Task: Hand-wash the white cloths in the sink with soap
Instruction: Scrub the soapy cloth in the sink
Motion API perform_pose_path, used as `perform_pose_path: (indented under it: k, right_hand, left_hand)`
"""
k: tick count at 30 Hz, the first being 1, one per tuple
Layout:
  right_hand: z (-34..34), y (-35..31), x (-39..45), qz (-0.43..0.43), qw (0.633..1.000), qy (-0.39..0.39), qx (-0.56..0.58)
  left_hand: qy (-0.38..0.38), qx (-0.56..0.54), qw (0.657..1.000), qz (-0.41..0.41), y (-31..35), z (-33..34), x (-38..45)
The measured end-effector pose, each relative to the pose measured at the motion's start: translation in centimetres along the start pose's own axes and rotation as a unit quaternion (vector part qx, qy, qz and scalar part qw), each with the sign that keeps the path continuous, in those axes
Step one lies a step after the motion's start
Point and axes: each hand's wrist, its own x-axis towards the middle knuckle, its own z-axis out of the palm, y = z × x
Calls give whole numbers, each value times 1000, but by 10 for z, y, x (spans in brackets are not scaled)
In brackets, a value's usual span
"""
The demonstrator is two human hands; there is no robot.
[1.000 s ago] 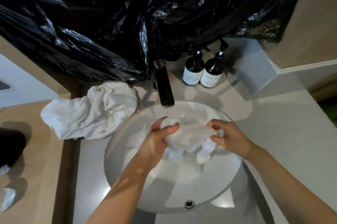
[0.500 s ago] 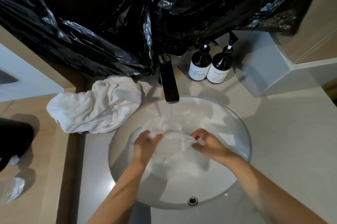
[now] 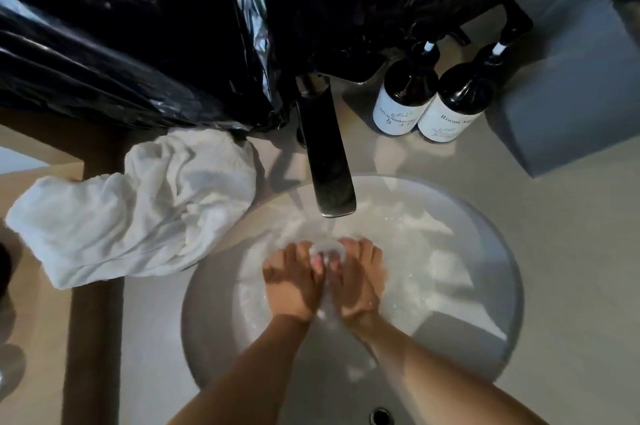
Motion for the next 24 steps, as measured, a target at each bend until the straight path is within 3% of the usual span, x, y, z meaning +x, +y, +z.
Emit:
perform_pose_path:
  k: [2,4,6,8,10,11,13,16,17,19,22,24]
  right_hand:
    - [12,7,14,10,999,-19,38]
    - [14,4,28,15,985,-112,130]
    - [4,-1,37,1,985,-148,84]
    - [-8,-6,47,70,973,-172,138]
    - [-24,-10,53,93,970,-145,169]
    - [-30,-8,55,89,968,-127,196]
    - [-43,-7,52,97,967,-111,207]
    - [-68,-8,39,93,955,-84,267]
    - [-78,-10,34,92,937,-83,326]
    - [-99,-15,24,81,903,-77,414]
    - [-120,-9,9,-13,883,-105,458]
    - [-119,-1,2,-41,888,-148,433]
  left_hand:
    - [-35,-44,997,-60,6,8,9]
    - [-49,-128,978,-158,6,19,13]
    - [-112,-246,939,-213,12,17,18]
    - [-142,-254,930,-225,18,6,24]
    - [-161,-211,932,-248,23,-9,30]
    - [-162,-211,933,-244,25,-12,33]
    - [-187,-324,898,-232,28,-19,32]
    - [-180,-535,782,-263,39,-34,21]
    - [-190,-560,765,-254,43,-42,18]
    - [-213,-589,758,-186,46,-56,11]
    - [-234,-635,731,-93,31,-71,4]
    - [-217,-598,769,-61,15,-72,0]
